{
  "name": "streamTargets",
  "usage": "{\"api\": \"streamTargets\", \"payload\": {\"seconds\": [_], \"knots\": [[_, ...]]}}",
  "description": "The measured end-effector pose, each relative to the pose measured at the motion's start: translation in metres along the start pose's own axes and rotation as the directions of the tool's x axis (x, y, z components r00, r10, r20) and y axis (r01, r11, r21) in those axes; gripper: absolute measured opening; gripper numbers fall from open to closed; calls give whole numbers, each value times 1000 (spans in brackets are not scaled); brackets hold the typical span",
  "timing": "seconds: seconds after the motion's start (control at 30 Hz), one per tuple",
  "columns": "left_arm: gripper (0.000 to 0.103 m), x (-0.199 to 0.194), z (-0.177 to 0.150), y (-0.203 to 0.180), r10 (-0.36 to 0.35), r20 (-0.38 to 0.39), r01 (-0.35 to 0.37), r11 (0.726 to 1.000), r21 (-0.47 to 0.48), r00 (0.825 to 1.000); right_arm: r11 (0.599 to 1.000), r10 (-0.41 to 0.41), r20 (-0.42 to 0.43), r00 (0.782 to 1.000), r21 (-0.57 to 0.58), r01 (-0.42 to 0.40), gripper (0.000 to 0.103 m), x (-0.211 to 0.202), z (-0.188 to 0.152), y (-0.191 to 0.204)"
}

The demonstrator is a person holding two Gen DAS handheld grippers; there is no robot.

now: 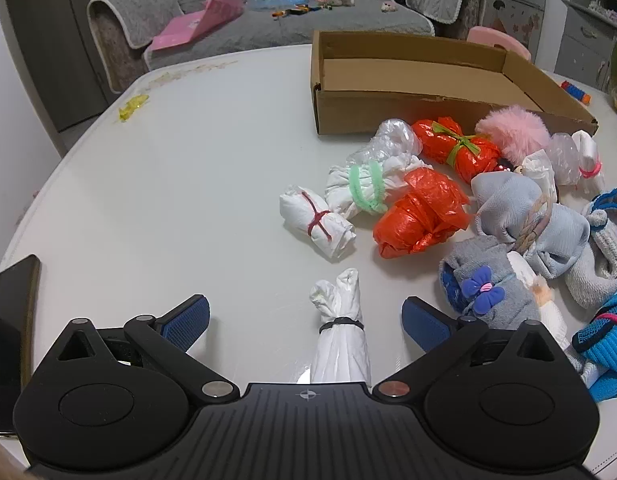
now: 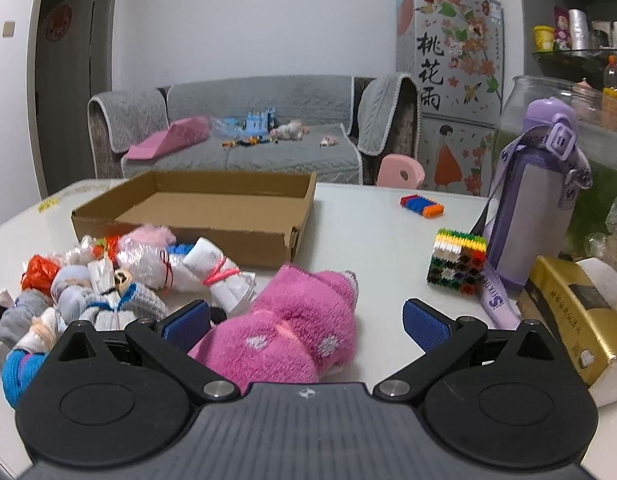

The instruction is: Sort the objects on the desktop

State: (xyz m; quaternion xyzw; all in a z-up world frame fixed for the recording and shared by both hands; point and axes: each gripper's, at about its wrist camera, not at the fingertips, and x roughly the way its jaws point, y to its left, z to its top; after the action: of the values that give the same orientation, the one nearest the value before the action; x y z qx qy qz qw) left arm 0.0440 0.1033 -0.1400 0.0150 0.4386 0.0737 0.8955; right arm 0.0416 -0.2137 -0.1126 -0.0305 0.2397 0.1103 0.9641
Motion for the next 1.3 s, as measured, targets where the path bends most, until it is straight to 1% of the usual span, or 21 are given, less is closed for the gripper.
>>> {"api": "streamTargets", "payload": {"seconds": [0.1,0.23,0.3,0.43,0.57,0.7,1.0,1.13,1.3], "knots": [[103,2,1,4,-18,1,18,999,-27,1000,1000,-15,-29,999,-11,15,103,6,-3,4],[103,2,-2,7,-41,13,42,997,-68,999,1000,-7,-54,999,-3,6,103,11,-3,7],[103,1,-6,8,-55,37,57,997,-58,998,1000,-10,-58,998,-14,9,103,11,-4,11],[103,0,-7,5,-63,49,65,997,-45,997,1000,-11,-63,998,-24,10,103,12,-4,14],[103,-1,-8,4,-60,62,63,997,-52,996,1000,-13,-69,998,-17,12,103,14,-4,16],[103,-2,-14,4,-55,101,61,997,-53,993,1000,-15,-73,997,-15,14,103,17,-3,17],[103,-3,-15,3,-62,102,67,997,-41,993,1000,-9,-107,994,15,11,103,20,-6,19],[103,-3,-15,2,-63,99,67,997,-42,993,1000,-23,-85,996,16,24,103,16,-5,18],[103,-4,-17,2,-65,101,69,997,-40,993,998,-33,-136,990,51,40,102,24,-8,9]]}}
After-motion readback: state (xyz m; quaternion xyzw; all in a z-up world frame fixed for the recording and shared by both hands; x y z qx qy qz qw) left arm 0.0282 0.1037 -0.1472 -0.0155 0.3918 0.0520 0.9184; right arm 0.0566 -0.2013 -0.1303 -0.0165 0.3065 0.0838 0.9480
